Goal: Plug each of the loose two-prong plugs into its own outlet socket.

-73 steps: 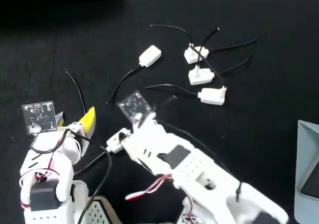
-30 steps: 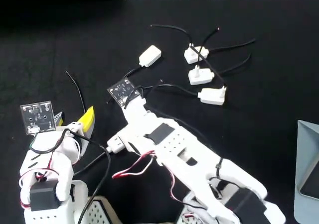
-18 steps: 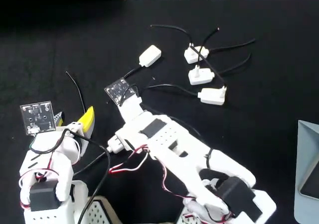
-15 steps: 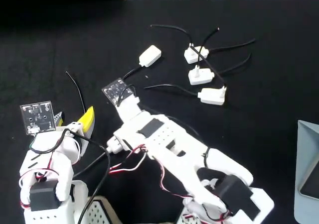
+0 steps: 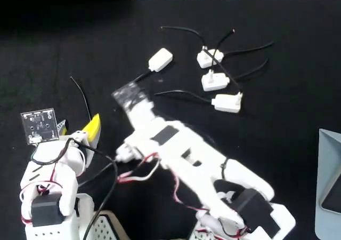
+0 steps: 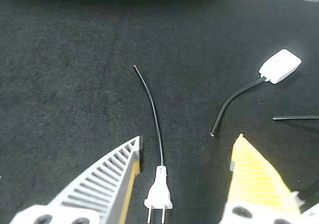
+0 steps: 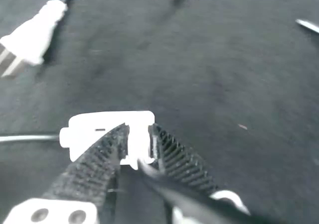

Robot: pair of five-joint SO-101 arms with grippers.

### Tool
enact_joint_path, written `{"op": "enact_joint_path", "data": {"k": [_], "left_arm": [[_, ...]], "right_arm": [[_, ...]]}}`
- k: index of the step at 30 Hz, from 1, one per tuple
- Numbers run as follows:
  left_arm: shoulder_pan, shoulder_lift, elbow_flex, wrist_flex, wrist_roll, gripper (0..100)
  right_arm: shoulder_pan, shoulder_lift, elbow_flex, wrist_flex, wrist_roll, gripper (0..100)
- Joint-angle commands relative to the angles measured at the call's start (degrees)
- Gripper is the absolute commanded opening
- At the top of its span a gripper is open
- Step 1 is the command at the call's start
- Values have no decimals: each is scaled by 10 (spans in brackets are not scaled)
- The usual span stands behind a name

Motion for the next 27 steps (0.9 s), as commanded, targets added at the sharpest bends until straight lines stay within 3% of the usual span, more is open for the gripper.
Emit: {"op": "enact_joint_path", "data": {"k": [1,19,27], "left_arm": [[-7,-3,-9,-13,1,288],[-7,-3,-9,-13,1,288],[-7,-3,-9,-12,2,288]], "right_arm": [[84,-44,-7,4,31,11],[396,-53,-45,-105,79,21],[425,-58,-56,-68,78,83]]}}
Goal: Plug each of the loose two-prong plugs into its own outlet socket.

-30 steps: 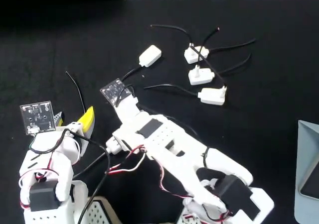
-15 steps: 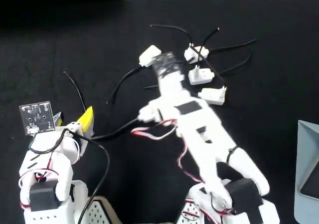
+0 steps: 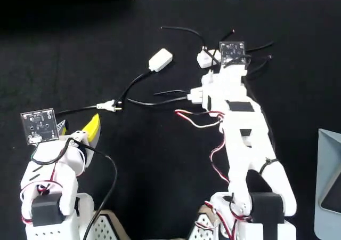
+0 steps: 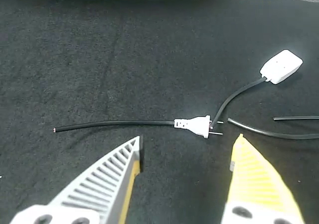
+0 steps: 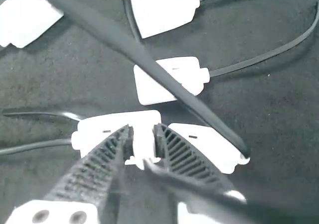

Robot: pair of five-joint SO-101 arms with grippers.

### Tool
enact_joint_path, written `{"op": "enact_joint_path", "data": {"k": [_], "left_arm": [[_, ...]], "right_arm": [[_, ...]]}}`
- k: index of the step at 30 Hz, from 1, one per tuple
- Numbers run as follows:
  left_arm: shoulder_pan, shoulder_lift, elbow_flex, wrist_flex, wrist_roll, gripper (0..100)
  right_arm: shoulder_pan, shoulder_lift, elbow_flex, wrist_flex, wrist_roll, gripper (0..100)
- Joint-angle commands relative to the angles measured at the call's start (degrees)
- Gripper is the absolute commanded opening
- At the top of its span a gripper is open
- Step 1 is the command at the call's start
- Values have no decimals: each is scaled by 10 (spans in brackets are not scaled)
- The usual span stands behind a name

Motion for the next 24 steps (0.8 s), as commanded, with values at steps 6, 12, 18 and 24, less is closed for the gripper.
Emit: {"op": "enact_joint_path", "data": {"k": [6,12,18,24], "left_arm": [[-6,-3,-9,-13,3,288],[-20,4,-13,-44,1,288],[-23,4,-14,-45,1,288],[-80,3,-16,-45,5,288]], "right_arm": [[-11,-55,-77,148,3,176],[-70,-131,-93,232,-25,181],[-181,-172,-95,256,-44,181],[-317,-80,-111,189,-6,182]]}}
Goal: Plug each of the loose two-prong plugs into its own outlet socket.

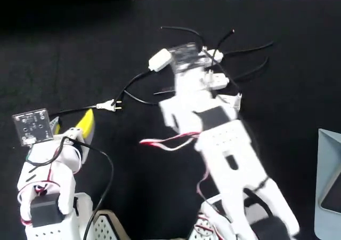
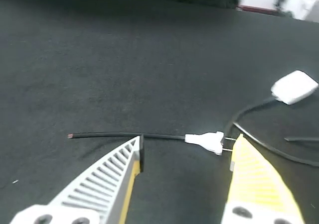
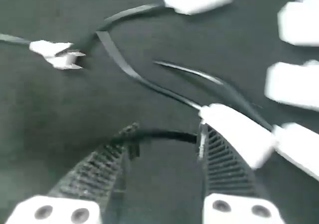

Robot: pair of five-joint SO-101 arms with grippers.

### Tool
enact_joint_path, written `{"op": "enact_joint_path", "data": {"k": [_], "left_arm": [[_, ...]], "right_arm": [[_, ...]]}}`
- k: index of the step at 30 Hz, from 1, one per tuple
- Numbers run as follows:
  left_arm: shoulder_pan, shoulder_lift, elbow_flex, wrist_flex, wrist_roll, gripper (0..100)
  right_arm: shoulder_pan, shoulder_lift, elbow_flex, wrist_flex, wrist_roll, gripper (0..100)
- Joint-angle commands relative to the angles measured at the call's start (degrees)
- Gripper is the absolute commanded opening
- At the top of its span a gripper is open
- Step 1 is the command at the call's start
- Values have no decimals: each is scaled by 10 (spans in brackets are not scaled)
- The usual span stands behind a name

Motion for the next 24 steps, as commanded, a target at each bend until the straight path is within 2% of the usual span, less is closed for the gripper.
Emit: {"op": "enact_joint_path", "data": {"k": [1,7,15,24], "left_arm": [[-51,3,-16,-13,11,288],[-89,3,-20,-12,35,288],[-91,3,-16,-12,48,288],[-91,-2,-22,6,48,288]], "right_arm": [[-95,75,-49,-73,49,183],[-141,238,-135,-161,106,185],[-164,422,-293,-161,178,185],[-199,519,-383,-161,219,185]]}}
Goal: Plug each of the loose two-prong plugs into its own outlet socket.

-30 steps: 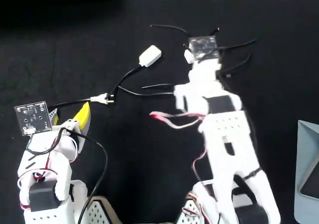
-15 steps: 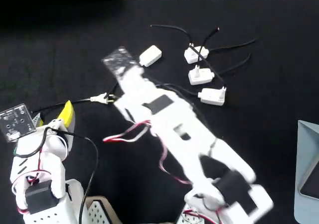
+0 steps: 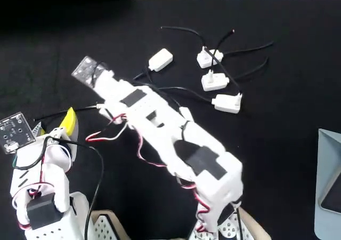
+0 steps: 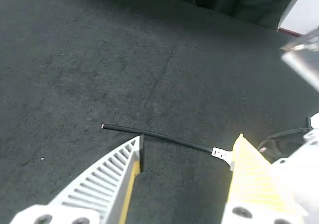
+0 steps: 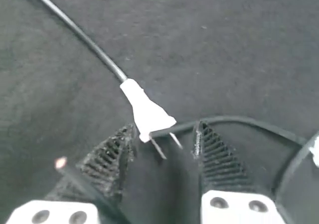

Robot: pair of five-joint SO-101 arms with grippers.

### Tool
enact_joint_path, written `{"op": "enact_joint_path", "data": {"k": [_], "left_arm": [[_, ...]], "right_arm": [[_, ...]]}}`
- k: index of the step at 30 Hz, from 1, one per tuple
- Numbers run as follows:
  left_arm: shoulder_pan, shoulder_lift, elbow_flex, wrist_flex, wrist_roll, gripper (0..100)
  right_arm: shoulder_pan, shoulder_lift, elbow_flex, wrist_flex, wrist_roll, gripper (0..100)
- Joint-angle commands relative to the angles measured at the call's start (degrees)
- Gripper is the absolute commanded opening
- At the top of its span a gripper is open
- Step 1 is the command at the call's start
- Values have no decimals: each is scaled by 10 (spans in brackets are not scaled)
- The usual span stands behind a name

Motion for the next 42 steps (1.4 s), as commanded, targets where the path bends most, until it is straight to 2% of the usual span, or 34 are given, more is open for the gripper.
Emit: {"op": "enact_joint_path", "data": {"k": [1,13,19,25,27,35,42], "left_arm": [[-5,-3,-22,6,4,288],[-2,-3,-20,6,2,288],[-1,-3,-18,4,1,288],[-1,-3,-17,4,1,288],[-1,-3,-17,4,1,288],[-1,-3,-16,2,1,288],[-1,-3,-16,2,1,288]], "right_arm": [[-24,25,-64,-11,13,185],[-3,145,-166,-9,13,185],[5,189,-231,103,13,178],[8,207,-305,192,13,8],[7,207,-314,213,12,21],[8,190,-290,245,10,11],[9,70,-196,296,9,11]]}}
